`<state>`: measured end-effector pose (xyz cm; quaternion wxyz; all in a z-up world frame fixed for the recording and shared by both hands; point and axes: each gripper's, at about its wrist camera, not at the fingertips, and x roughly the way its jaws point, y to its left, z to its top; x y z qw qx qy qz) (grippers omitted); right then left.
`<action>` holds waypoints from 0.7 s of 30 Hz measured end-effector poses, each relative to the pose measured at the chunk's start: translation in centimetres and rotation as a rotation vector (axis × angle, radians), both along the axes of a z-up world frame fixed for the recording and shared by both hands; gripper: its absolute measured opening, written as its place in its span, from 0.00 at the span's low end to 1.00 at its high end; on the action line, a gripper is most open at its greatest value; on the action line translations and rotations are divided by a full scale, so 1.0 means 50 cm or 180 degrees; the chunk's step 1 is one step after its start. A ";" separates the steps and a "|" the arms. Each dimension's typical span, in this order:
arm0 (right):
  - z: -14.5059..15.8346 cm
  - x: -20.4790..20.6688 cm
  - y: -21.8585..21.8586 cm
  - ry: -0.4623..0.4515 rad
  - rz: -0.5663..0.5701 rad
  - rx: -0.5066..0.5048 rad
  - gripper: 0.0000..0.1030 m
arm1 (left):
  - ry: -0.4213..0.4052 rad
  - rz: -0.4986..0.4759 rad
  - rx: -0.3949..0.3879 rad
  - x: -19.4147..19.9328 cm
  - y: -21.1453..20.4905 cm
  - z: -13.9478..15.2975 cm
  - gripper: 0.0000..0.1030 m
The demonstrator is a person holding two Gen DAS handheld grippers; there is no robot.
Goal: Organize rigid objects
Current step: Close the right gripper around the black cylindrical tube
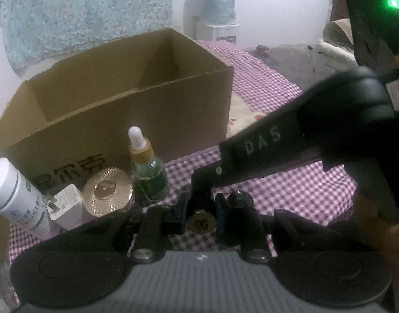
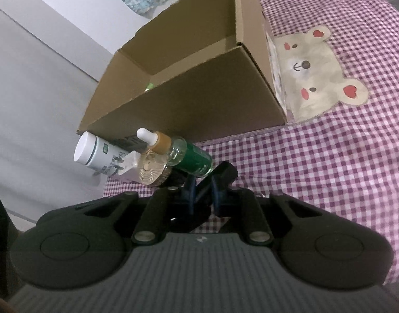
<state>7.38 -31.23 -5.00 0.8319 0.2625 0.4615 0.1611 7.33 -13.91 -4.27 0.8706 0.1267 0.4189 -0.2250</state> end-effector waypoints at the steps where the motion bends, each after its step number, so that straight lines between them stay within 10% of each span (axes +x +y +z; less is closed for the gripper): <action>1: -0.001 -0.001 -0.002 0.0011 -0.0018 0.0011 0.12 | 0.0011 0.0002 0.0006 -0.001 -0.004 -0.009 0.22; 21: -0.058 0.077 -0.010 0.0602 0.0058 0.0161 0.35 | 0.0514 0.0109 -0.0120 0.062 0.024 -0.050 0.23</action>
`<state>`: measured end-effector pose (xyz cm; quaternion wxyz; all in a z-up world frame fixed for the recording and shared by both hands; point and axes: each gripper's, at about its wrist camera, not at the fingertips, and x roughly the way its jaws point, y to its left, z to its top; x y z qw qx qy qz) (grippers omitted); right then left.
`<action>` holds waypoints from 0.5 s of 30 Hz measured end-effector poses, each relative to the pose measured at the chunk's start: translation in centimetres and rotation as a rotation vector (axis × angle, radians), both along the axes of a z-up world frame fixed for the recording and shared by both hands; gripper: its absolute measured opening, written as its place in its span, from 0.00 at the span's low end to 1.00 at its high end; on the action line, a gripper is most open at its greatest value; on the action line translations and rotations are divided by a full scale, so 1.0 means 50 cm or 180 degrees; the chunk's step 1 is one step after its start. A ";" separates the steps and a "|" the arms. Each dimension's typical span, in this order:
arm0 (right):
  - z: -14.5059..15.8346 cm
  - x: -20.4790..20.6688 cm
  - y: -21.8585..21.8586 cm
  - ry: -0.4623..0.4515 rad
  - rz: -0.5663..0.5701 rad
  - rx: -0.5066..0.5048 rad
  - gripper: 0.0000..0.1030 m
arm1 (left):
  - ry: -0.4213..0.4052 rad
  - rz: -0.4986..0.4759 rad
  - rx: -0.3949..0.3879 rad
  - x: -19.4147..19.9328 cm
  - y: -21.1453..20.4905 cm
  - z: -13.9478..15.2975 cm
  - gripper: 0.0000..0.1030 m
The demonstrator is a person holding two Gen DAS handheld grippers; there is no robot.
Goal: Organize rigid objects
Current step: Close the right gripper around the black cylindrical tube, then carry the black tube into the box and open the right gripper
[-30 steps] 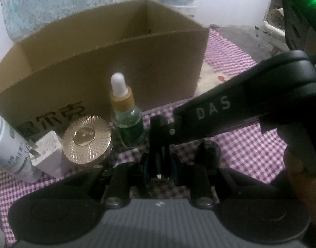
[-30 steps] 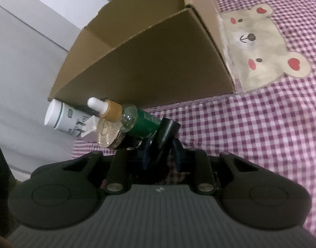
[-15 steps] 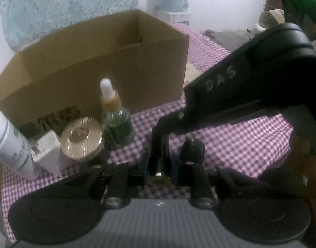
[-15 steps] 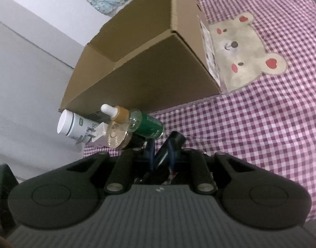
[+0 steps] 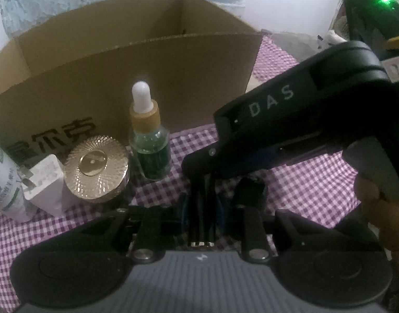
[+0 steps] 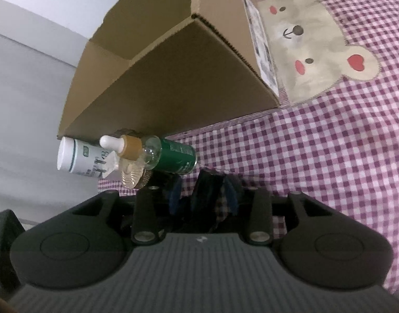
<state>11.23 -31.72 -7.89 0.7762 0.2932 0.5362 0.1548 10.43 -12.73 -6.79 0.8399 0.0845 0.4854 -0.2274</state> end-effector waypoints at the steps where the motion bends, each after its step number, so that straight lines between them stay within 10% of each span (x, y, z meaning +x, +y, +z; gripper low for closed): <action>1: -0.003 0.002 0.003 -0.0007 0.0017 0.0016 0.35 | -0.0019 0.0002 0.0006 0.001 -0.001 0.000 0.23; 15: 0.018 -0.038 -0.012 -0.0278 -0.0124 0.0138 0.21 | -0.0303 0.0051 -0.0046 -0.033 -0.001 0.040 0.22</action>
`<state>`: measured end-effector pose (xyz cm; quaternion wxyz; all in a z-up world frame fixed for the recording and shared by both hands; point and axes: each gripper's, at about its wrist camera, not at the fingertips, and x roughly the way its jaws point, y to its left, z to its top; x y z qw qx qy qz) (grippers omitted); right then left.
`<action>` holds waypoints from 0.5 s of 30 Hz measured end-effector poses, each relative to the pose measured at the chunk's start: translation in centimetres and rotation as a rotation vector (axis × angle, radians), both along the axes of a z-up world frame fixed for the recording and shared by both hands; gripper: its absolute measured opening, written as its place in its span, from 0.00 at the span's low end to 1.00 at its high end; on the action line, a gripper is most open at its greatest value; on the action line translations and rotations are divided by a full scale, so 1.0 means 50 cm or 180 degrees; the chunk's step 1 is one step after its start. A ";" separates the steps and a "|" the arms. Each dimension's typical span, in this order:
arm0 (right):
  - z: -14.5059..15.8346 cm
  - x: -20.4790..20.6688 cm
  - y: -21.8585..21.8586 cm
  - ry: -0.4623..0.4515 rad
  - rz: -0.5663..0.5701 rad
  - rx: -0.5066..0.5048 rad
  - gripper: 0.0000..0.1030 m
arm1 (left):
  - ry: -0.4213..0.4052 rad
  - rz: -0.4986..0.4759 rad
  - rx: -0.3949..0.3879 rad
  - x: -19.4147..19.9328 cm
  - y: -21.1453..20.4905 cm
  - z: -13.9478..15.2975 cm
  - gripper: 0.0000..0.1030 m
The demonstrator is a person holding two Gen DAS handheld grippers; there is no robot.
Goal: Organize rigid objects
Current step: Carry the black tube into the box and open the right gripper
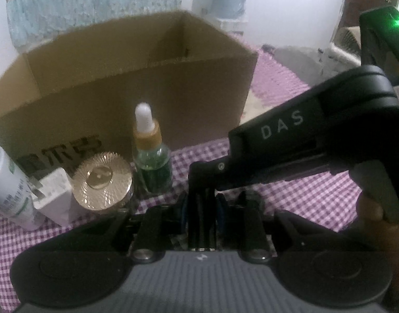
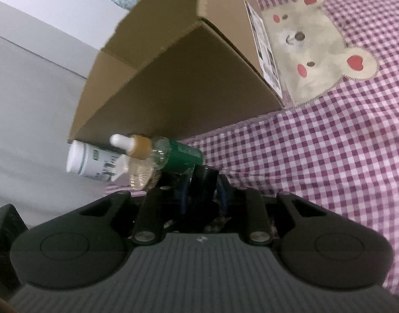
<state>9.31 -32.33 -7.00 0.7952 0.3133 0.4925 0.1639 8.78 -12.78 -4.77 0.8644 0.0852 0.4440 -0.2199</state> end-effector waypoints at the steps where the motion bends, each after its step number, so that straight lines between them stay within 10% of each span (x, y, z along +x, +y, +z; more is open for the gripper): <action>1: 0.014 -0.009 0.000 -0.0062 -0.0011 -0.0008 0.21 | -0.0056 -0.0008 -0.0014 -0.008 0.000 0.013 0.22; 15: 0.308 -0.033 0.095 -0.1256 0.0405 -0.0182 0.21 | -0.0840 0.0339 -0.0238 -0.030 0.108 0.289 0.22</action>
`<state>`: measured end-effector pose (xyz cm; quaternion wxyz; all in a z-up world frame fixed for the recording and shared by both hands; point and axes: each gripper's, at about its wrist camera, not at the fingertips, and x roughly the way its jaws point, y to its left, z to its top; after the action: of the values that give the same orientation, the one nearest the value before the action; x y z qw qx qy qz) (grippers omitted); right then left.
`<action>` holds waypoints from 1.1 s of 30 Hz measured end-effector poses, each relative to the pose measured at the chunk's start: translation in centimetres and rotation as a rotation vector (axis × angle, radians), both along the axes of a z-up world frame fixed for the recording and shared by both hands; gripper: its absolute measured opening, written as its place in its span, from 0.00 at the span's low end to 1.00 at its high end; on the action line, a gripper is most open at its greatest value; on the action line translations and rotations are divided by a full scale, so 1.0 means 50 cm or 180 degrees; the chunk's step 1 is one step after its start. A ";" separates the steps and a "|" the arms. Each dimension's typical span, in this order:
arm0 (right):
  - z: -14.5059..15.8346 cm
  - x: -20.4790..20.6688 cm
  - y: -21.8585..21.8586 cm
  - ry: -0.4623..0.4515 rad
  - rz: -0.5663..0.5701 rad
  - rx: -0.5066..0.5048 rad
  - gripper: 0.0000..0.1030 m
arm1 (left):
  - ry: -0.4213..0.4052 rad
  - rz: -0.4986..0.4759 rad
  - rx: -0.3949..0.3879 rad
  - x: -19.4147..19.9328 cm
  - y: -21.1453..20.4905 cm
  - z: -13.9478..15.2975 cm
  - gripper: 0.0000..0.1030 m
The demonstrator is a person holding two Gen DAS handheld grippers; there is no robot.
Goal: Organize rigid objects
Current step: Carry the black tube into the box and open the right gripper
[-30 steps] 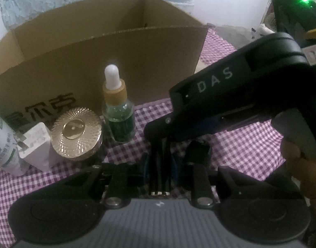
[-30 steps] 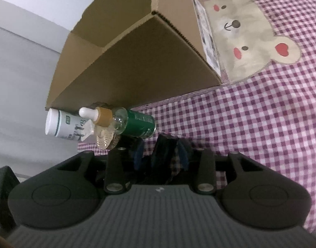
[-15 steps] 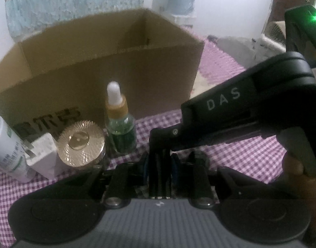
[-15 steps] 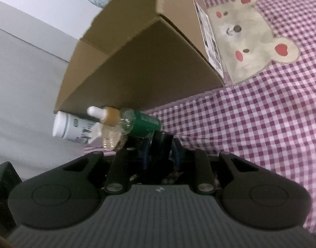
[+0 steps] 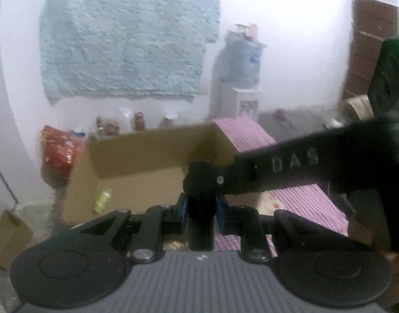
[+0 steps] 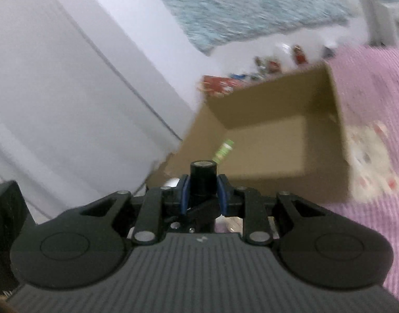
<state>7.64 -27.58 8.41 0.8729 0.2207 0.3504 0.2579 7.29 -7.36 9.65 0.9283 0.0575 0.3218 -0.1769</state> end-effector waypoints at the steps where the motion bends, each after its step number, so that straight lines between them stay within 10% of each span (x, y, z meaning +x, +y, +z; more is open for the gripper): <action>1: 0.016 0.021 0.018 -0.0059 0.0071 -0.0033 0.21 | 0.0003 0.0043 -0.0002 0.015 0.012 0.009 0.22; 8: 0.025 0.222 0.103 0.0280 0.0361 -0.0061 0.21 | 0.0467 0.0321 -0.0066 0.189 0.110 0.004 0.22; 20: -0.180 0.437 0.167 0.1555 0.0517 -0.0057 0.21 | 0.1358 0.0473 0.0197 0.369 0.158 -0.173 0.22; 33: -0.260 0.511 0.192 0.1878 0.0560 0.0043 0.30 | 0.1377 0.0513 0.0292 0.396 0.155 -0.180 0.35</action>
<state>33.19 -17.98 -4.61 0.7062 0.2607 0.6048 0.2597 27.08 0.37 0.66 0.8453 0.0345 0.5245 -0.0957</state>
